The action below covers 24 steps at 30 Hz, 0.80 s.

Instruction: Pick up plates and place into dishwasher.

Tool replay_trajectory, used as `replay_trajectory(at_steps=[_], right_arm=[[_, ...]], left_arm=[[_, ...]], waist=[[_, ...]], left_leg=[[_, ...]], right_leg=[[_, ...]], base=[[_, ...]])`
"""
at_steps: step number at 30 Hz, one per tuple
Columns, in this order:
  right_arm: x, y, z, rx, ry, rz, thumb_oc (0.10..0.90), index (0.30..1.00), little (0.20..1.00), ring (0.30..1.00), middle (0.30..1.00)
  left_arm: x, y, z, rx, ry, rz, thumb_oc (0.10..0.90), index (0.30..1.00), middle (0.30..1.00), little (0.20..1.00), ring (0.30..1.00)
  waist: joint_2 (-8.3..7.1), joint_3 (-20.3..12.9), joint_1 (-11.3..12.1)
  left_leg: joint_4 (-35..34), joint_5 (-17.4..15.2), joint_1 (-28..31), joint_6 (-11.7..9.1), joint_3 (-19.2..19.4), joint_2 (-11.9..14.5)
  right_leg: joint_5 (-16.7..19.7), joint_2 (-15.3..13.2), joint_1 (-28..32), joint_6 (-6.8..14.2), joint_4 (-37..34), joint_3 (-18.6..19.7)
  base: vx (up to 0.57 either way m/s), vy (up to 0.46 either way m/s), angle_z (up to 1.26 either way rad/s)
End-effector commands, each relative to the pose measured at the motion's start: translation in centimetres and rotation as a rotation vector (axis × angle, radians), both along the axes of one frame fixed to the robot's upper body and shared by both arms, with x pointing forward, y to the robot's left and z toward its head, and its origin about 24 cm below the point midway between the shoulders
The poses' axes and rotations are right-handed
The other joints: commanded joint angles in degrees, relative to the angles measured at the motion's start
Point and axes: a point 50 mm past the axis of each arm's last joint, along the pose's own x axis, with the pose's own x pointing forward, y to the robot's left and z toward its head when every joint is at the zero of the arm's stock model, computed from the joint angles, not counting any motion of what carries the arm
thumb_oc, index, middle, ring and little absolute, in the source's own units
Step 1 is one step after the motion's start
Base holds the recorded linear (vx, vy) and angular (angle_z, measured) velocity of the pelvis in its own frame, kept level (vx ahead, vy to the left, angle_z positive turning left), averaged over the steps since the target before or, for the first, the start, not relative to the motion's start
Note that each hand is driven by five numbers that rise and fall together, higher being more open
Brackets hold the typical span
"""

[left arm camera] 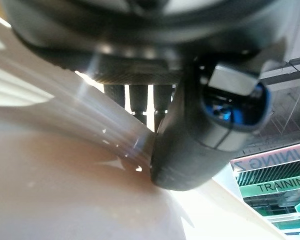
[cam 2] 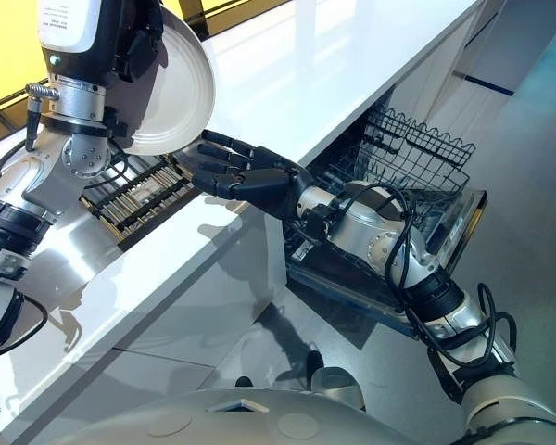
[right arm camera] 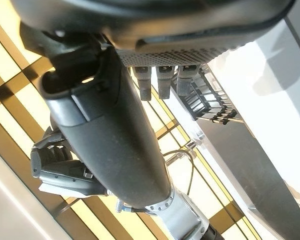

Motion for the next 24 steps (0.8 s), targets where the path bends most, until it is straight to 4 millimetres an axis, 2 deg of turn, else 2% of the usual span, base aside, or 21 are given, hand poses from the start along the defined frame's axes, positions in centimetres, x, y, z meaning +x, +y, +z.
replay_trajectory(at_steps=[1,24], right_arm=[[0.5,1.1,6.0,0.216,-0.188,0.028,0.8,0.9,0.9,0.9,0.9],[0.9,1.3,8.8,0.491,-0.106,-0.159,0.8,0.9,0.9,0.9,0.9]], left_arm=[[-0.9,1.3,6.9,0.005,-0.236,0.046,0.1,0.3,0.3,0.2,0.3],[-0.2,-2.2,3.4,-0.027,-0.146,-0.106,0.1,0.3,0.3,0.2,0.3]], waist=[[0.7,-5.42,-0.16],[0.43,-5.46,0.09]], left_leg=[[0.31,-0.72,-2.91,-0.53,-1.71,-0.4],[0.28,-0.86,-2.95,-0.32,-2.07,-0.26]], right_leg=[[-5.94,2.94,-0.01,1.96,4.94,0.04],[-5.91,3.05,0.43,1.72,4.36,0.24]], base=[[0.0,0.008,0.04],[0.0,0.0,0.0]])
